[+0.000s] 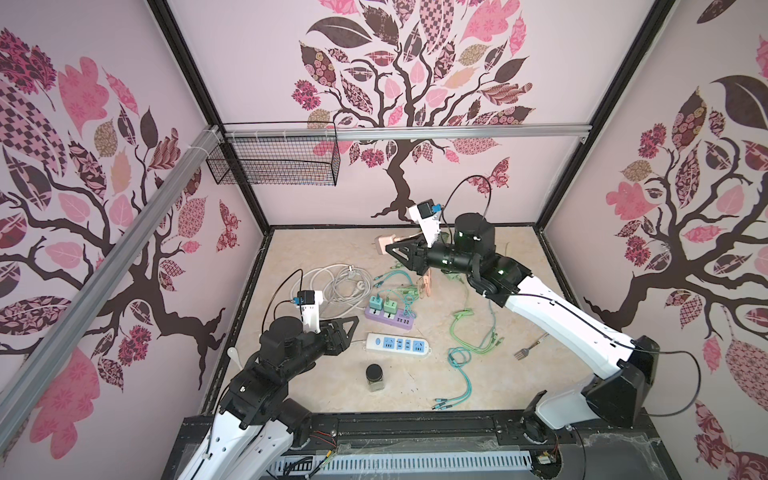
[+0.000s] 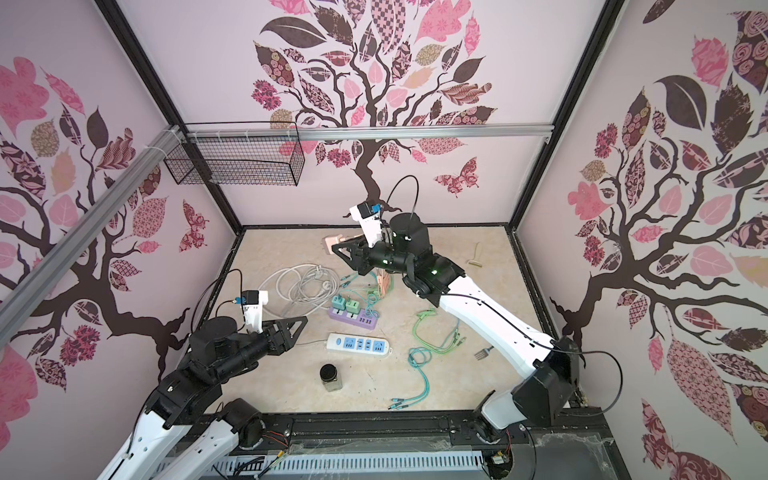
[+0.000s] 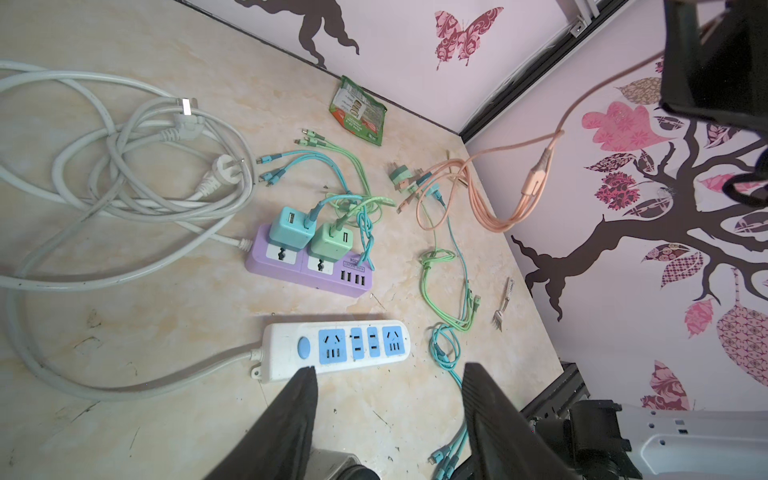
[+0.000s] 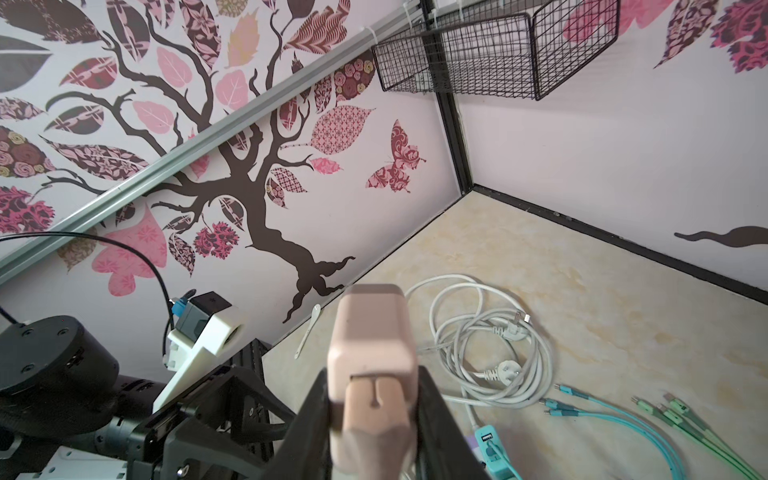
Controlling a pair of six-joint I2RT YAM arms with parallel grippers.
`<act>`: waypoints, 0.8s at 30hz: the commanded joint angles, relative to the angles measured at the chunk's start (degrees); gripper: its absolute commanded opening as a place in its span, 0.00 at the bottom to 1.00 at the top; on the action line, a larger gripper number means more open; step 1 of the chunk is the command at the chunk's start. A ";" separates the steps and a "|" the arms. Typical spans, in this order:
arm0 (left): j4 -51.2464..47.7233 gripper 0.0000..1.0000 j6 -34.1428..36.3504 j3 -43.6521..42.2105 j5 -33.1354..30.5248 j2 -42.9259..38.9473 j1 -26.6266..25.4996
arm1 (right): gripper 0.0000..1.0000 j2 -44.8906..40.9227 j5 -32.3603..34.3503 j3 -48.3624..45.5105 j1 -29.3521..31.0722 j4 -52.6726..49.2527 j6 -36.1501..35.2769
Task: Insert the plug
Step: 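Open the left gripper and draw it back while the right gripper carries the charger away, then carry the pink charger with the right gripper toward the white power strip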
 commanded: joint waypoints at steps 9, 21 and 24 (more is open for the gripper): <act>-6.04 0.59 -0.56 -1.11 -2.32 -5.69 0.30 | 0.11 24.05 -5.40 30.90 -1.13 -9.39 -3.52; -12.40 0.60 1.09 1.20 -4.53 -8.93 0.40 | 0.11 42.52 -11.24 48.97 -0.99 -14.32 0.24; -12.04 0.60 0.35 0.63 -4.67 -9.01 0.35 | 0.11 42.13 -12.03 45.49 0.15 -15.11 -1.19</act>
